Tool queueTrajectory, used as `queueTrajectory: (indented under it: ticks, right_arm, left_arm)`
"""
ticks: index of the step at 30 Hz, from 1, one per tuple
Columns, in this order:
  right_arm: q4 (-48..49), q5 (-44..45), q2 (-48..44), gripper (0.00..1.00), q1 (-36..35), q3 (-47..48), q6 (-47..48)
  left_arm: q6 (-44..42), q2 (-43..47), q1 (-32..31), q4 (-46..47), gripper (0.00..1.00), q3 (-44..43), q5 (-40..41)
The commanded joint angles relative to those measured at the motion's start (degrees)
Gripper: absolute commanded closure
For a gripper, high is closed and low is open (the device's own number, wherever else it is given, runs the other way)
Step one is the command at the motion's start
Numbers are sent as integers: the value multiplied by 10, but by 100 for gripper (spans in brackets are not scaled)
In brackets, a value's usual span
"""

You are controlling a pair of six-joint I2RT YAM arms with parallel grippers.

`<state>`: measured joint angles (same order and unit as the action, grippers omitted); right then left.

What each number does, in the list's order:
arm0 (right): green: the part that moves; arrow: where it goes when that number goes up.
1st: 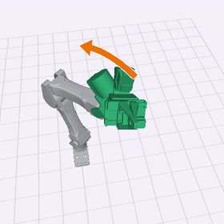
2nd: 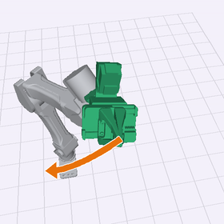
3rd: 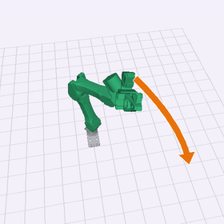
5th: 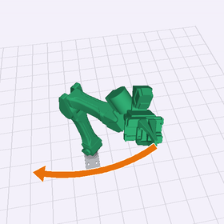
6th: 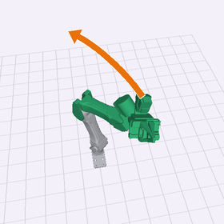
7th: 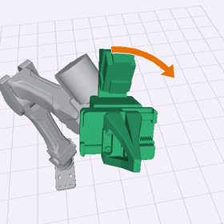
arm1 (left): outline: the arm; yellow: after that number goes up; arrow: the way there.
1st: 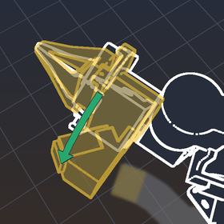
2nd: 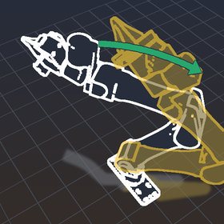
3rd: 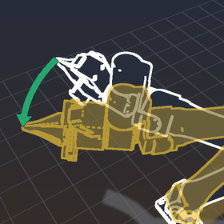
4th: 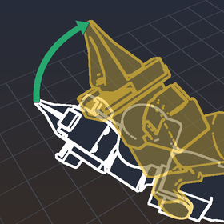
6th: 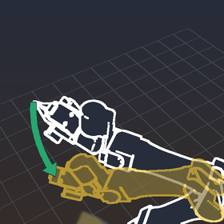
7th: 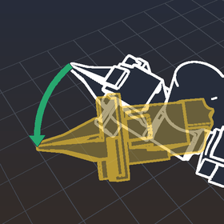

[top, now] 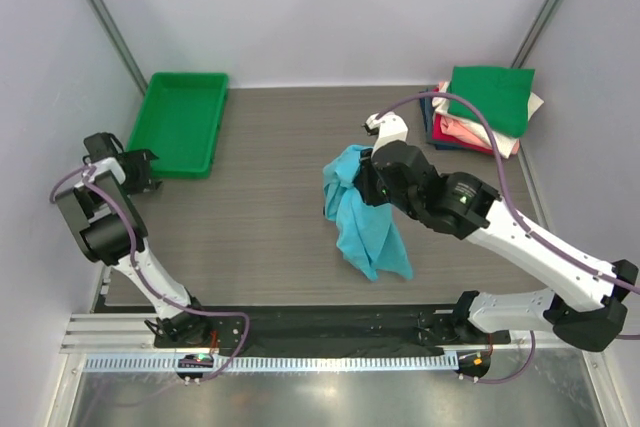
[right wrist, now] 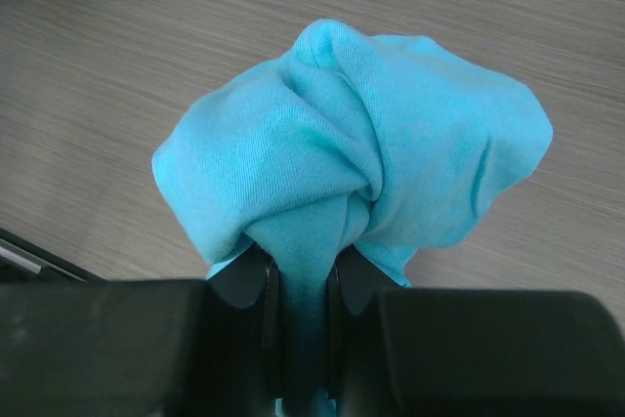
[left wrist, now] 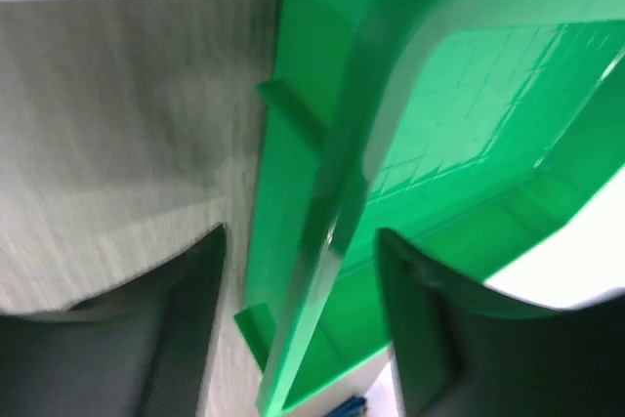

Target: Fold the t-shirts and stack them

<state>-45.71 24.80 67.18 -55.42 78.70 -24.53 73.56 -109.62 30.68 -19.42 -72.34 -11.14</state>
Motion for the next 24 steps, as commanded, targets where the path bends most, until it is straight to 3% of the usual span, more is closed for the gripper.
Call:
queueTrajectory:
  ticks: [1, 4, 8, 11, 15, 18, 19, 23, 24]
  right_arm:
    - [67, -20, 1, 99, -2, 4, -17]
    - [72, -24, -4, 99, -1, -6, -24]
    - [78, -30, 7, 99, -1, -2, -23]
    - [77, -74, 55, 99, 0, 51, -17]
    - [48, -128, 123, 99, 0, 231, -15]
    - [12, -93, 132, 99, 0, 311, -31]
    - [5, -42, 125, 99, 0, 310, -39]
    - [4, 71, 35, 99, 27, 171, -124]
    - [4, 80, 16, 67, 36, 80, -148]
  left_arm:
    - [64, 62, 17, 93, 32, 8, -16]
    - [16, 75, 18, 29, 27, -38, -49]
    - [-55, 164, 20, -37, 19, -40, -28]
    - [-111, 232, 25, -104, 18, -23, -10]
    - [-161, 338, 26, -130, 18, 16, 5]
    - [-201, 410, 27, -156, 18, 22, 3]
    - [-213, 428, 26, -172, 18, 21, 1]
    - [-261, 498, 18, -213, 18, 31, -5]
    - [-273, 526, 13, -221, 18, 37, -1]
